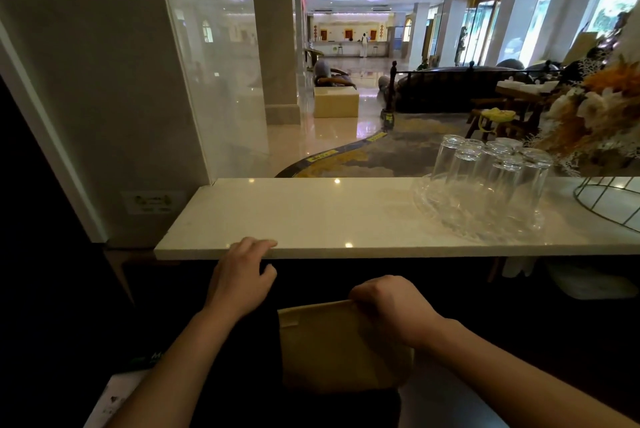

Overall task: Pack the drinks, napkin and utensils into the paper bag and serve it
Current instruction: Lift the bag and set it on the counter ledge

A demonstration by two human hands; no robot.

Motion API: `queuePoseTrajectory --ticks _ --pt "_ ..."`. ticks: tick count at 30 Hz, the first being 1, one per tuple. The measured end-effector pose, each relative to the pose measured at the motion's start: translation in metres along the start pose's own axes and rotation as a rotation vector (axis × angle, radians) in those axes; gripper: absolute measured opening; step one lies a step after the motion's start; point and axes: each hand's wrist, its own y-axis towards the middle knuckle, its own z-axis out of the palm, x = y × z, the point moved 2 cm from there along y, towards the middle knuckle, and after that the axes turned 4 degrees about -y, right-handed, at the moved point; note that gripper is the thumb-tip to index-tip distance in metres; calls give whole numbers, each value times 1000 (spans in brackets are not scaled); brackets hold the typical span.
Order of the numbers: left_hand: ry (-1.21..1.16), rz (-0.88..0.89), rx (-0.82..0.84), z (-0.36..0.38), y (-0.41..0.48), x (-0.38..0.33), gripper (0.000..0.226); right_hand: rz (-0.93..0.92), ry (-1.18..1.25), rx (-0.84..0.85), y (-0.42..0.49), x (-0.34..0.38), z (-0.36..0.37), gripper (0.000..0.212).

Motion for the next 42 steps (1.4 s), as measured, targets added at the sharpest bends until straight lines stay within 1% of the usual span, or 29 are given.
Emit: queuePoseTrajectory --ticks 4,7,13,16,20,25,28,34,38,42 --pt "262 -4 29 4 28 11 51 40 -5 -47 -4 -3 -31 25" --pt "356 -24 87 10 50 16 56 60 -26 -71 -3 -4 -55 25" --pt "369 -137 235 29 91 32 66 73 -84 -90 2 5 -116 25" --pt "408 -208 278 41 96 40 70 81 -130 -125 4 8 -147 24" --pt "424 -267 236 59 91 50 75 116 -155 -221 7 7 -185 24" --pt "438 -304 209 61 95 48 79 124 -187 -338 25 -4 -219 24" --pt "428 -309 202 60 94 47 80 108 -203 -409 42 -13 -230 24" --pt "431 -329 255 56 101 46 78 109 -226 -484 87 -39 -228 22" --pt "396 -329 263 53 110 49 74 144 -234 -487 118 -58 -218 23" --pt "405 -367 259 56 115 52 81 142 -202 -475 145 -71 -207 24"
